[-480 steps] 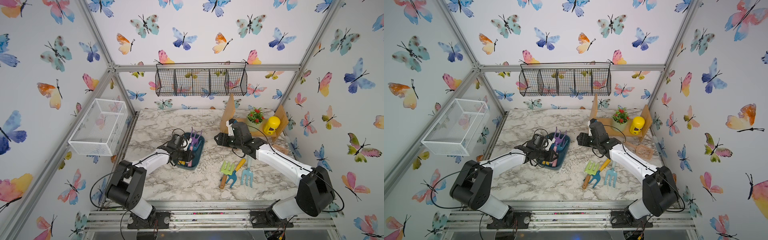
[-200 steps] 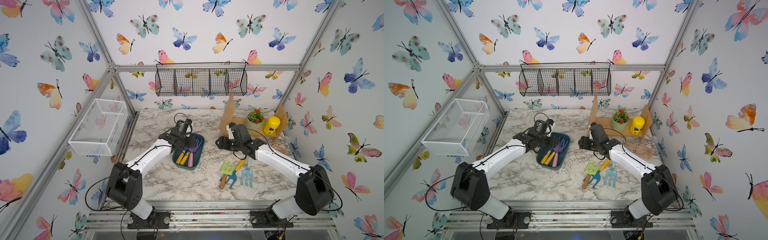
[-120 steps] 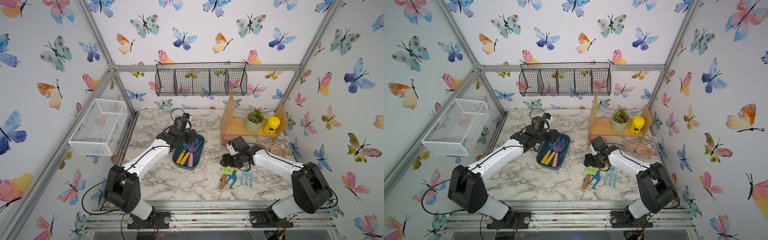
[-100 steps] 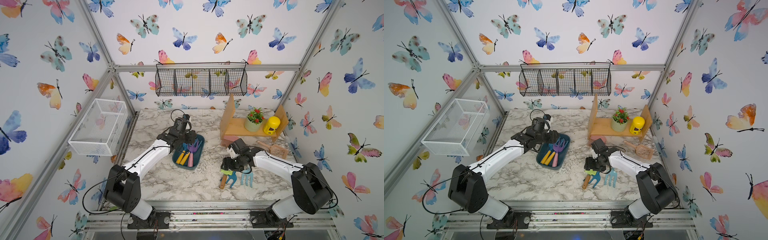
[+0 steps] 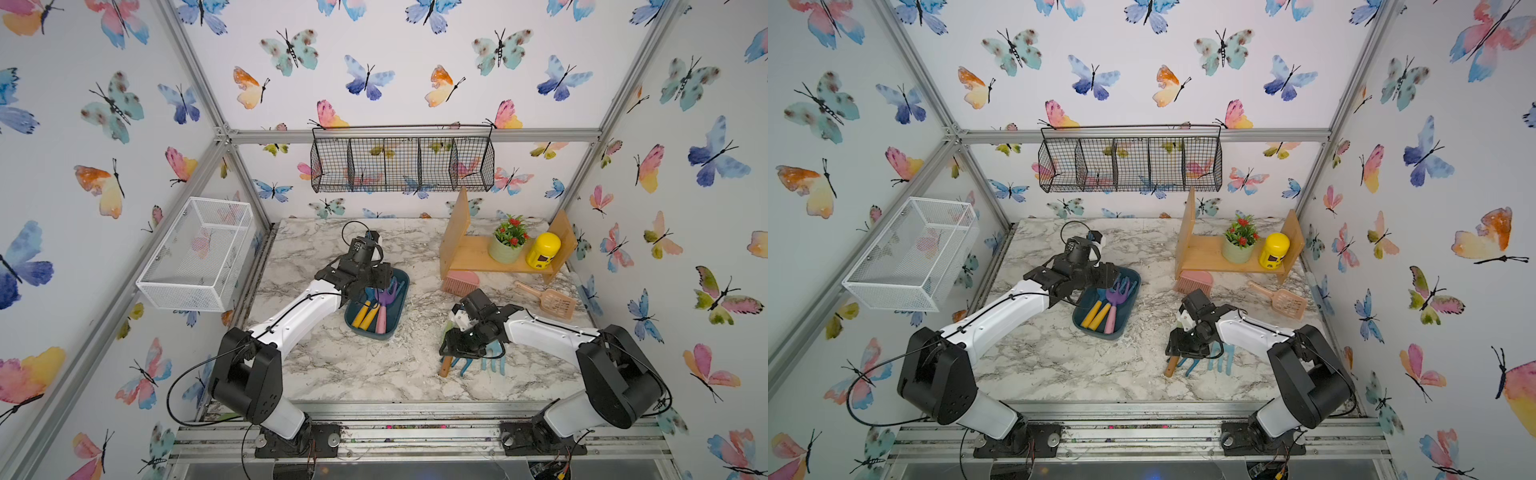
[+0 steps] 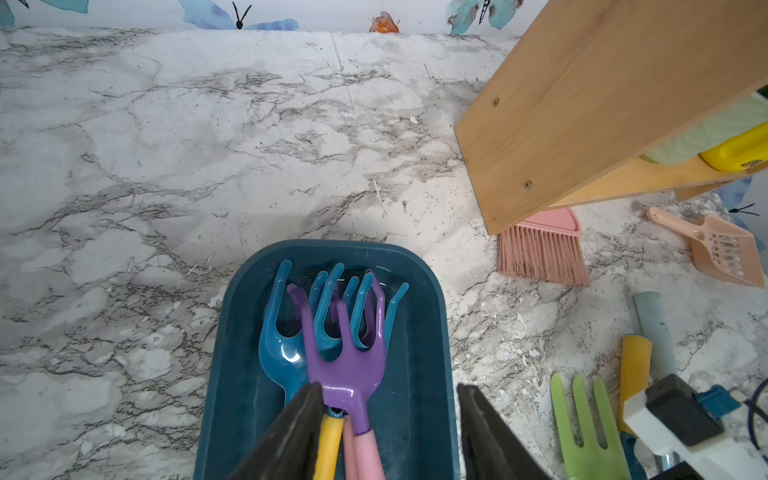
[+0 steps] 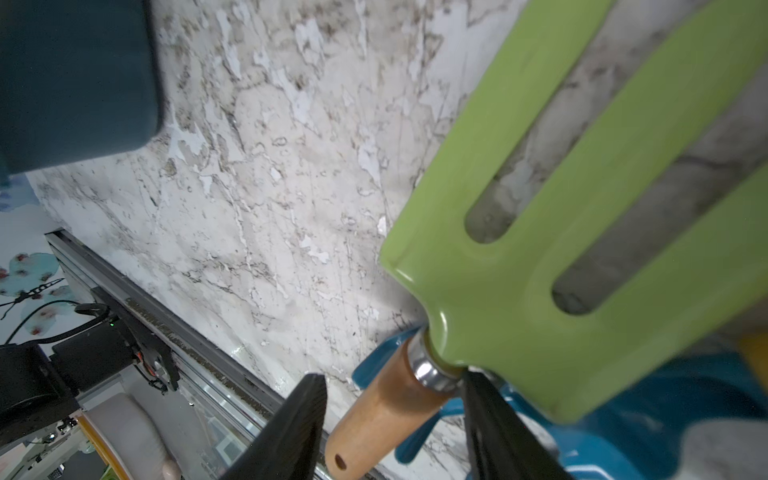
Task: Put the rake into the storage box
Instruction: Pick up the rake at the center of the board.
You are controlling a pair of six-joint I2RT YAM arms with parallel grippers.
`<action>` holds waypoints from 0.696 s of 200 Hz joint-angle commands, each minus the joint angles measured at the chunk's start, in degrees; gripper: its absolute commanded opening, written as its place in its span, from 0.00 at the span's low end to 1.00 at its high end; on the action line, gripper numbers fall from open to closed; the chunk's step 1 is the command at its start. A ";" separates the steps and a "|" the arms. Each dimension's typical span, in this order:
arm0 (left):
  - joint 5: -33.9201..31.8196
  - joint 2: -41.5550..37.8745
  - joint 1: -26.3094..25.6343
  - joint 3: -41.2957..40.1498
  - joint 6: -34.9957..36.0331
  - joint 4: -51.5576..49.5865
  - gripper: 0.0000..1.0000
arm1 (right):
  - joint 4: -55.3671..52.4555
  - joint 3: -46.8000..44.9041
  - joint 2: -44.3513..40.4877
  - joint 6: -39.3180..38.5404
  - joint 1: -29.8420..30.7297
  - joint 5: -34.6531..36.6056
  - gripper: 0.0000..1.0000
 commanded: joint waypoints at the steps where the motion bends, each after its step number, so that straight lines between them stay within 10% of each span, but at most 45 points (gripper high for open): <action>1: 0.69 0.54 0.05 -0.37 0.09 0.80 0.56 | -0.69 0.91 1.63 0.20 1.03 1.50 0.56; 56: 1.74 0.72 0.04 -0.06 0.44 1.04 0.56 | -2.08 4.76 2.26 0.32 1.08 7.57 0.13; 139: 25.94 0.11 0.05 -0.11 2.93 6.51 0.68 | -1.90 16.85 2.73 -2.86 1.08 4.37 0.08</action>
